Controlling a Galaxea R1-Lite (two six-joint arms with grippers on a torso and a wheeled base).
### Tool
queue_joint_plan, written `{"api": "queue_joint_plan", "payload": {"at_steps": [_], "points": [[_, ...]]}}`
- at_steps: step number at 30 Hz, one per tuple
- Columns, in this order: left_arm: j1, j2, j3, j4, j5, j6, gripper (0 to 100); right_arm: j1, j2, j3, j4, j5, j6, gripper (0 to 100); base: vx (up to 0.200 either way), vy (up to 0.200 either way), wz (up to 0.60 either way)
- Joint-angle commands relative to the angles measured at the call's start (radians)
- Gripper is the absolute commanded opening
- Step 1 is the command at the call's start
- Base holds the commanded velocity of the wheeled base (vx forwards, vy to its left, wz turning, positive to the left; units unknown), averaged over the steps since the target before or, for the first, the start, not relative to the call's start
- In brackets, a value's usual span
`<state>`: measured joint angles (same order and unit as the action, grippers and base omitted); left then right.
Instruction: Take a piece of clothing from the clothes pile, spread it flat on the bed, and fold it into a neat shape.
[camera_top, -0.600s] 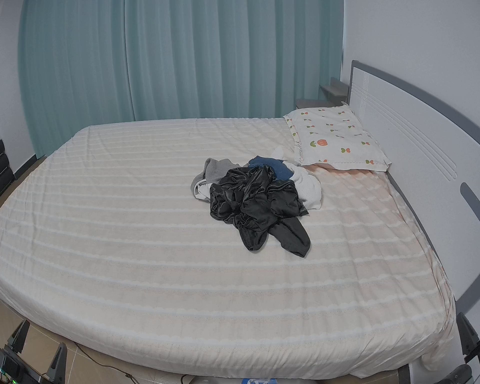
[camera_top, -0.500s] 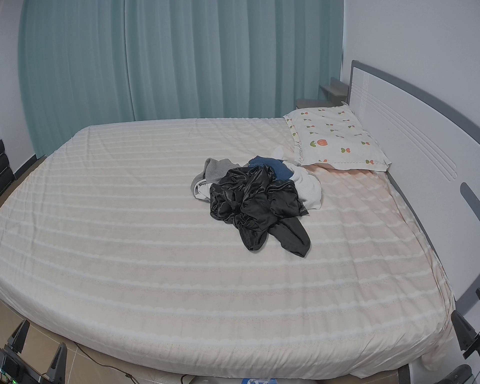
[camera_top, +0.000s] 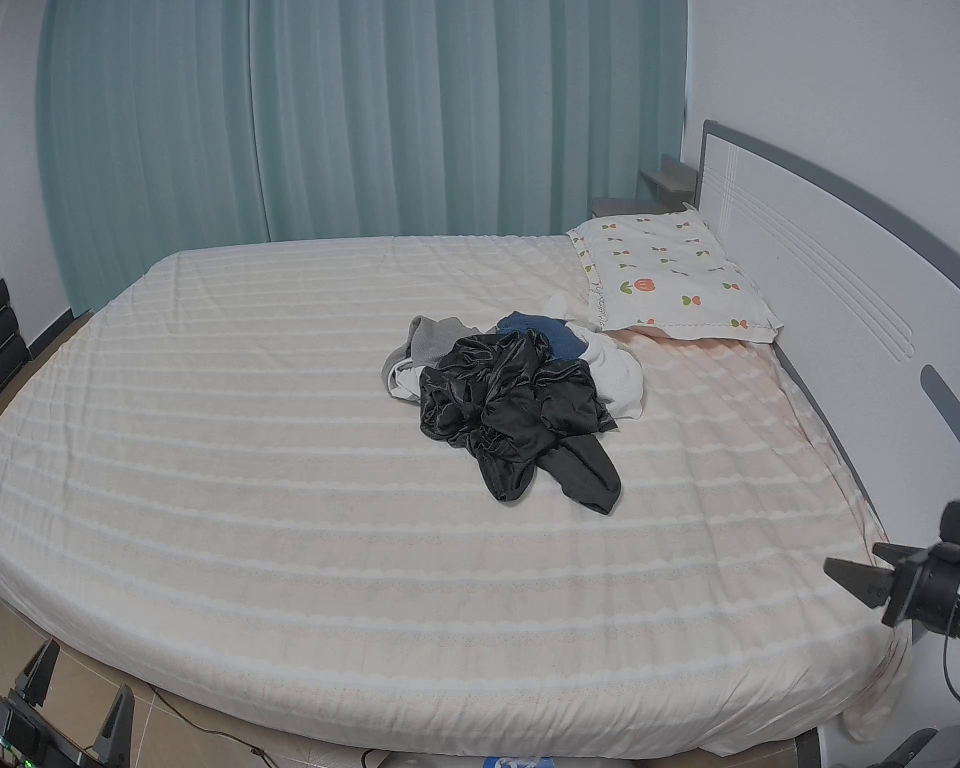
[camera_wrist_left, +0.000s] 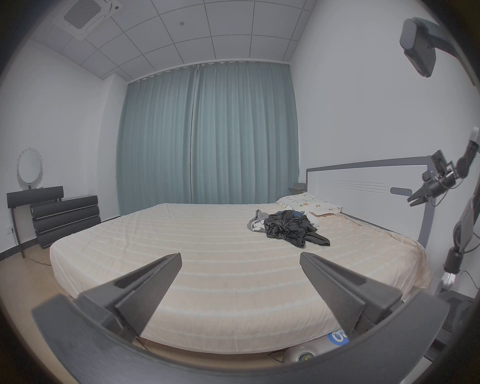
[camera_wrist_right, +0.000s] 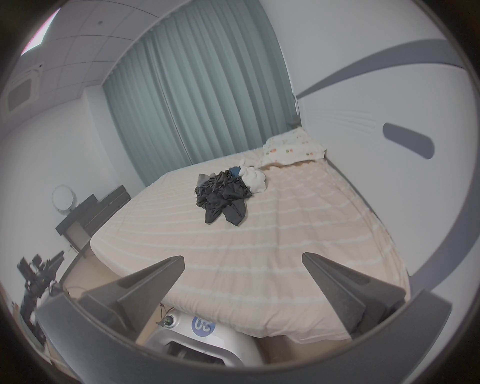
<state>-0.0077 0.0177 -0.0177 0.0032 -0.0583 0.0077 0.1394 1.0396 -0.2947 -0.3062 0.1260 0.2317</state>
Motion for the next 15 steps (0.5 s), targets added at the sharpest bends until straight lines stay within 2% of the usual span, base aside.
{"api": "queue_joint_plan", "payload": {"at_steps": [1,6,15], "points": [[0.0,-0.007,0.018,0.0,0.0,0.0,100,0.181,0.844,-0.294,-0.369,-0.167,0.216,100,0.0,0.0,0.0],[0.0,-0.007,0.018,0.0,0.0,0.0,100,0.2,1.096,-0.521,-0.38,-0.25,0.236,100,0.0,0.0,0.0],[0.0,-0.007,0.018,0.0,0.0,0.0,100,0.197,1.332,-0.804,-0.369,-0.282,0.273,100,0.0,0.0,0.0]]}}
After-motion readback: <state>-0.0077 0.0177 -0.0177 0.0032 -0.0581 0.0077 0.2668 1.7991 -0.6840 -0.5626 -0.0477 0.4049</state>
